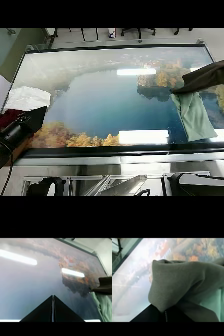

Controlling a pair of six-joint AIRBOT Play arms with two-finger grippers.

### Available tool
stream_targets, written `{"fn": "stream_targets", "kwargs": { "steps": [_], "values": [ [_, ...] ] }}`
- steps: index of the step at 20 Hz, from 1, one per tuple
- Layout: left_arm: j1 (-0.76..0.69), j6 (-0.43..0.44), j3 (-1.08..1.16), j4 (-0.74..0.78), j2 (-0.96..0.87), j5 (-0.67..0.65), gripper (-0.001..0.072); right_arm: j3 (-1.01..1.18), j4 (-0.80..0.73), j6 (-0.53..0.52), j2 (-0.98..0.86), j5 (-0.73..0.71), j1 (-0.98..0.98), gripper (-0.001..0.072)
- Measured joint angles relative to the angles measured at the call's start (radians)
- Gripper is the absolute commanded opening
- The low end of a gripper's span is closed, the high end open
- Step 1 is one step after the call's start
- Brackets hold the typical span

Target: Fold the shirts.

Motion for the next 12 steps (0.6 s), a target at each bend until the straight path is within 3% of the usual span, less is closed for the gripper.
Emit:
{"fn": "stream_targets", "kwargs": {
  "steps": [5,12],
  "values": [
    [0.000,-0.001,-0.001,0.000,0.000,0.036,0.0012,-0.100,-0.169,0.190,0.086,-0.173,-0.053,0.0014],
    [0.000,0.000,-0.001,0.001,0.000,0.067,0.0011,-0.495,-0.293,0.412,0.351,-0.180,-0.165,0.0017]
  ]
}}
